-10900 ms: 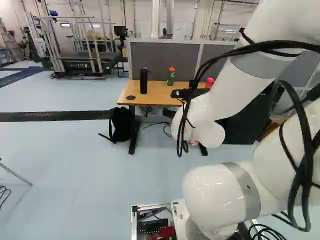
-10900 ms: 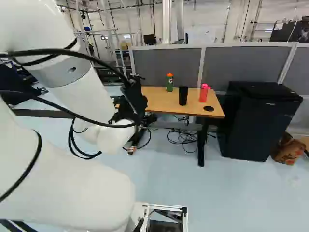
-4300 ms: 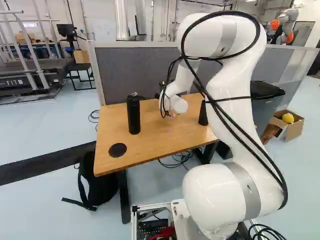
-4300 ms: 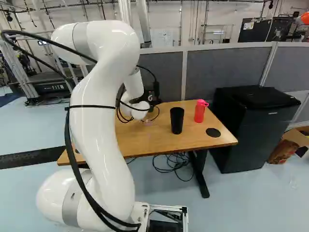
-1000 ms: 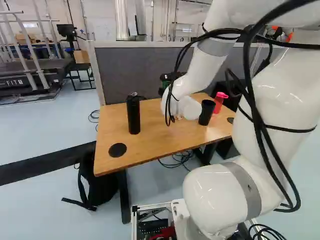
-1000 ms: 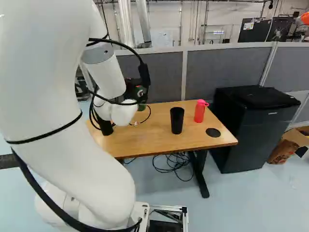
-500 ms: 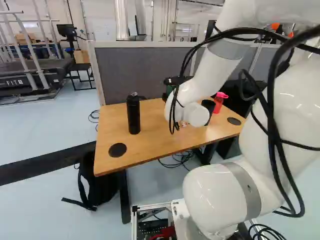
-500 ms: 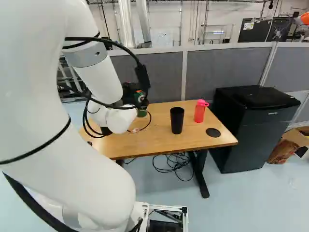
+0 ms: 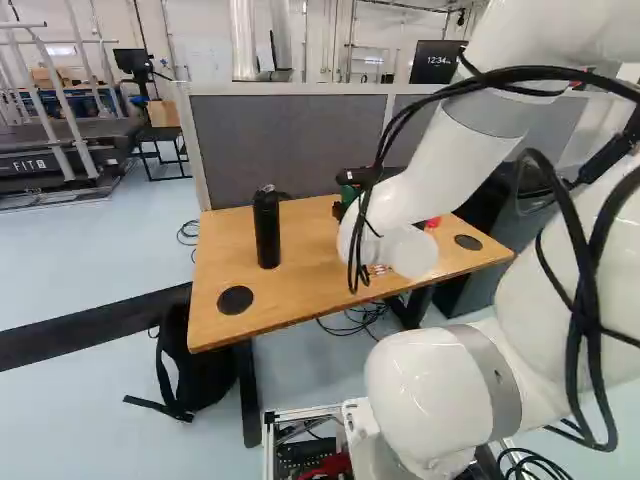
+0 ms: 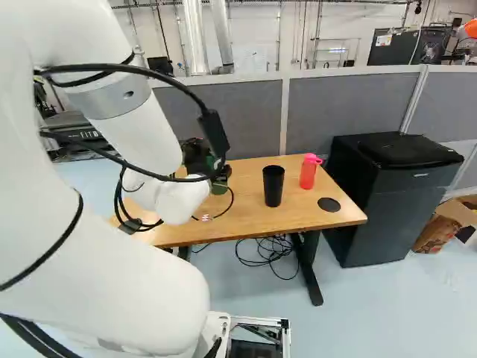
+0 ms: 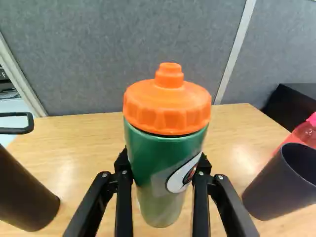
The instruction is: Pick up the green bottle from the table
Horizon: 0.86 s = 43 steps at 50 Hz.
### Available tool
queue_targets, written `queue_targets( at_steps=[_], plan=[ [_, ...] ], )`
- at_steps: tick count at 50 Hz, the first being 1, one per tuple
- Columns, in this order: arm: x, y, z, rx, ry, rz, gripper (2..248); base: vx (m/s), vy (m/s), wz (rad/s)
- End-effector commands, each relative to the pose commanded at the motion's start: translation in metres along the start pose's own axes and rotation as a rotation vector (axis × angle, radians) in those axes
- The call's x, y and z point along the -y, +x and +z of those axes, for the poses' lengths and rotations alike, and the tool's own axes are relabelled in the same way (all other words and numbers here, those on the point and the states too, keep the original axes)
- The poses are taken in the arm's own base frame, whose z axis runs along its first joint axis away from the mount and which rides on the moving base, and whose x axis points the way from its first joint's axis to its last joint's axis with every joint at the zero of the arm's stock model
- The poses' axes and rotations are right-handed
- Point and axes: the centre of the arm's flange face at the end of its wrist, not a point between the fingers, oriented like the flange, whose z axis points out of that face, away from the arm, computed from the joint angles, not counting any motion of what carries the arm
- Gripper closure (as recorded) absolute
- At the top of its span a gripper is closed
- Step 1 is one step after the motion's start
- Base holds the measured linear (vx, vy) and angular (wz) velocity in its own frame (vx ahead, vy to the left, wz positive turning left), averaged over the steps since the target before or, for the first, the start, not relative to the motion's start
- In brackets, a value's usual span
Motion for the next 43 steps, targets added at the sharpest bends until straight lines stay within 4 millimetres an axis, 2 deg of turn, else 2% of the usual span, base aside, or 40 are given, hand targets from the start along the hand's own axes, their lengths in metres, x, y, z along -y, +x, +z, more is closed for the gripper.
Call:
queue_targets(
  at_steps=[20, 43],
  plan=[
    [-0.003, -0.013, -0.018, 0.025, -0.013, 0.006, 141, 0.000, 0.000, 0.000],
    [-0.003, -0.016, -0.021, 0.030, -0.015, 0.007, 141, 0.000, 0.000, 0.000]
  ],
)
